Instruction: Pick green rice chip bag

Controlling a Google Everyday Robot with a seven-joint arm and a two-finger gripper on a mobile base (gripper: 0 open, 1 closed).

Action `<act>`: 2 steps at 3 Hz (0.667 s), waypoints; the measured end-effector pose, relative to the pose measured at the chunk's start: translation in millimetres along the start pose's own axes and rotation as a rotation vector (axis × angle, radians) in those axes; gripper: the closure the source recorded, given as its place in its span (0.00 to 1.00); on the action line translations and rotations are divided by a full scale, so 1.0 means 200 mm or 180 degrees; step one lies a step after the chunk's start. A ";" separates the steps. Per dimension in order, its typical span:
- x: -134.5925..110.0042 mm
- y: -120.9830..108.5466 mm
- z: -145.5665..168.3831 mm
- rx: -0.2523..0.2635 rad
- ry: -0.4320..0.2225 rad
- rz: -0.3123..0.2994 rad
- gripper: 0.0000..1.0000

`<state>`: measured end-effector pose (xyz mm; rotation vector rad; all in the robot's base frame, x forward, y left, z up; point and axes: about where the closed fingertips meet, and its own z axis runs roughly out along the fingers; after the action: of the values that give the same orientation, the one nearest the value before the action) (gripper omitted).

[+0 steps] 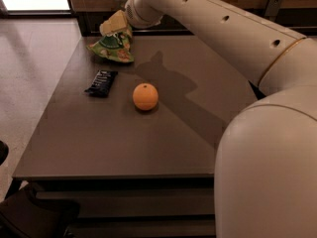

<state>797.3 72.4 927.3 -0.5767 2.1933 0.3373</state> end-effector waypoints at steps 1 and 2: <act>-0.01 0.00 0.11 0.0161 0.0019 -0.0105 0.00; -0.01 0.00 0.17 0.0136 0.0031 -0.0052 0.00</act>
Offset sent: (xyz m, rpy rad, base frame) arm 0.0120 0.0072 -0.0096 -0.0394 -0.0173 -0.0148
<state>820.7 87.8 907.9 -0.5735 2.1984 0.2789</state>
